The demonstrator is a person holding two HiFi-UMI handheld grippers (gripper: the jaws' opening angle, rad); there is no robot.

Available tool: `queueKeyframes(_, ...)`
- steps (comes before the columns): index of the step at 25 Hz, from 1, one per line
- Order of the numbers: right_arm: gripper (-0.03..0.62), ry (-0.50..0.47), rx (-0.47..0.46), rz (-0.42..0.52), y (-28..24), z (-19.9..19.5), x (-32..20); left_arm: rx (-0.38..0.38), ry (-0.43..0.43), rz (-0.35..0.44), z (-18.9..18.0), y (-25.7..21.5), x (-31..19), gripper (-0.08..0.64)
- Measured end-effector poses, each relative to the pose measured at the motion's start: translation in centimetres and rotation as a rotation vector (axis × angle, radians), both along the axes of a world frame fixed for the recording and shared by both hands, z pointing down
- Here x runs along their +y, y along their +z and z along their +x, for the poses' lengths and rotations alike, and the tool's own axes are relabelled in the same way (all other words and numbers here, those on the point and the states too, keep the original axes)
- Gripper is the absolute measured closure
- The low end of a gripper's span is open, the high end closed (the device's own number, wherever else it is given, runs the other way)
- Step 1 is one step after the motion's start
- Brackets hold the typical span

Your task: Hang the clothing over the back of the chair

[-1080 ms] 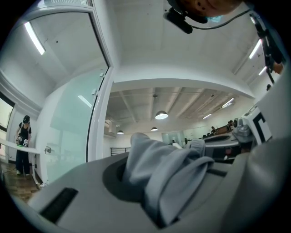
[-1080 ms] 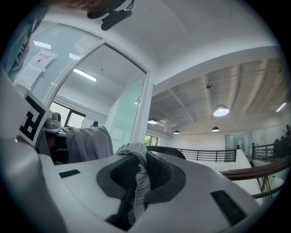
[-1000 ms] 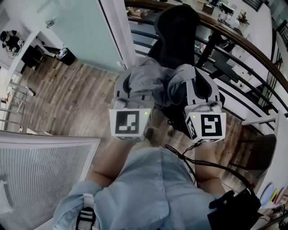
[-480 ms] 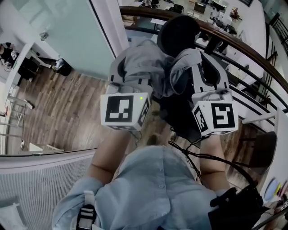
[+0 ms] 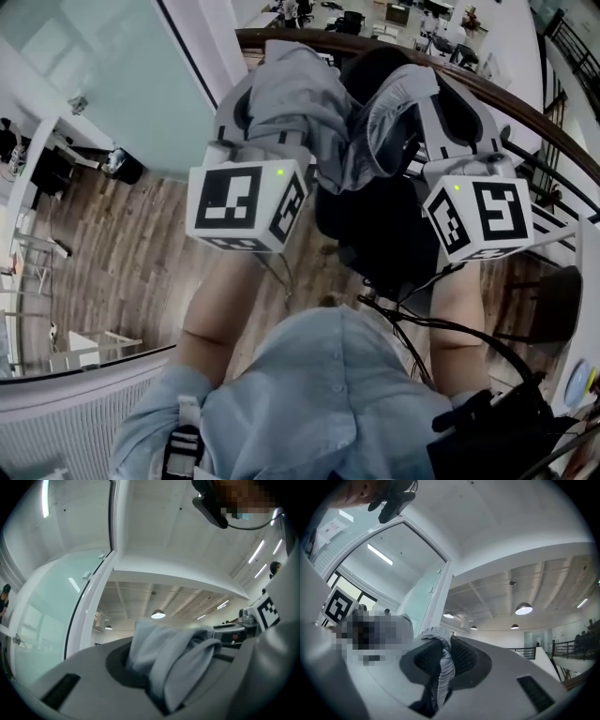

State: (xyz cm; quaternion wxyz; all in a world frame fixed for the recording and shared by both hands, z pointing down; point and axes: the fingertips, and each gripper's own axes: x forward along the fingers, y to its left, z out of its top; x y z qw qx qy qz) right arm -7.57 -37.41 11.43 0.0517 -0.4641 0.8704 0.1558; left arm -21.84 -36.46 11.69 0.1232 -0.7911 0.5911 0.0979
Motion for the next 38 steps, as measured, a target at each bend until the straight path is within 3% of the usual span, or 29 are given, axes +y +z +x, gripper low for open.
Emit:
queueKeyframes(4,0.541,0.007,0.020,0.027,-2.1,-0.3,-1.7,0.005,0.010,0.025,-0.7,-2.0,-1.7,0.523)
queueKeyframes(13,0.541,0.009,0.032,0.100,-6.5,0.7,-5.1,-0.063,-0.012,0.103,-0.2,-6.2,-5.3,0.523)
queueKeyframes(25,0.541,0.049,0.022,0.144,-8.9,4.3,-12.3,-0.151,-0.027,0.135,1.7,-8.2,-12.9,0.523)
queueKeyframes(38,0.541,0.064,0.023,0.117,-8.5,5.9,-17.8,-0.167,-0.043,0.118,1.4,-8.4,-18.5,0.522)
